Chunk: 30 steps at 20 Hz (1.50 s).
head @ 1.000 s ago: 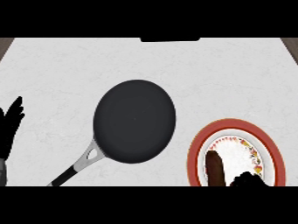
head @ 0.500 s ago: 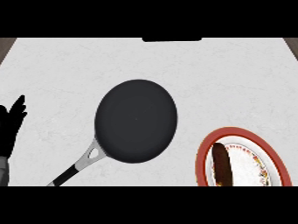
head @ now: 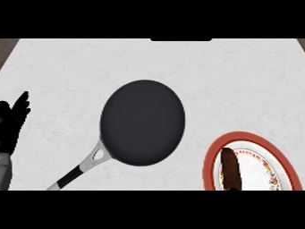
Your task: Pick the bell pepper from the plate and place it in the pan
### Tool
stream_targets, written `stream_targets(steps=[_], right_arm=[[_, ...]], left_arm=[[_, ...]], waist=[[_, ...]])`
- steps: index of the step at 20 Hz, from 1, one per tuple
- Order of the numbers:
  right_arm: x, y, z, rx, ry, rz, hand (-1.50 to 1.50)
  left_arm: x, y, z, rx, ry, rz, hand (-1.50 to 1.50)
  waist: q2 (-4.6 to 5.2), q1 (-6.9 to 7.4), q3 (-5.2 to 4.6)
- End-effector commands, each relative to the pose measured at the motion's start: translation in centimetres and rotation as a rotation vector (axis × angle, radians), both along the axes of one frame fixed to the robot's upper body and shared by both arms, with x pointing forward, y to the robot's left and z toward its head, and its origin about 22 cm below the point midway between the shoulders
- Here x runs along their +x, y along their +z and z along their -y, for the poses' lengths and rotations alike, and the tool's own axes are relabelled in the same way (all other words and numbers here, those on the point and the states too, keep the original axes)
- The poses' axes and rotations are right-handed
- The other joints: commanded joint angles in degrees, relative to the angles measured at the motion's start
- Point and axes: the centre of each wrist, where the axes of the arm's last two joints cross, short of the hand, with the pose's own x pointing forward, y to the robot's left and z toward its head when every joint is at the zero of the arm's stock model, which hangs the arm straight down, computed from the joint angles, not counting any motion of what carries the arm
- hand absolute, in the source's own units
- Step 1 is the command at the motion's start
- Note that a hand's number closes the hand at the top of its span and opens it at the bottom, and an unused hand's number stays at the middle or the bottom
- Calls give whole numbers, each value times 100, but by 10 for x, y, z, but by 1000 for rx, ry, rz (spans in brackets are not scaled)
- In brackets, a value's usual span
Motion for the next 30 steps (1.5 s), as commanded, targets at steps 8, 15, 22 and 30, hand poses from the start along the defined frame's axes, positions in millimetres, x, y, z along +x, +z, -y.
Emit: stream_targets(steps=[8,15,22,30], right_arm=[[74,4,-22,276,-4,30,150],[154,-31,-50,293,-43,-35,150],[221,-74,-59,327,-34,-93,150],[254,-104,-51,512,-54,-130,-150]], left_arm=[[11,6,4,10,-46,30,0],[9,2,11,6,-34,9,0],[13,-5,18,-2,-48,7,0],[13,-5,33,-4,-85,33,0]], waist=[[115,296,3],[68,269,9],[84,257,10],[173,580,26]])
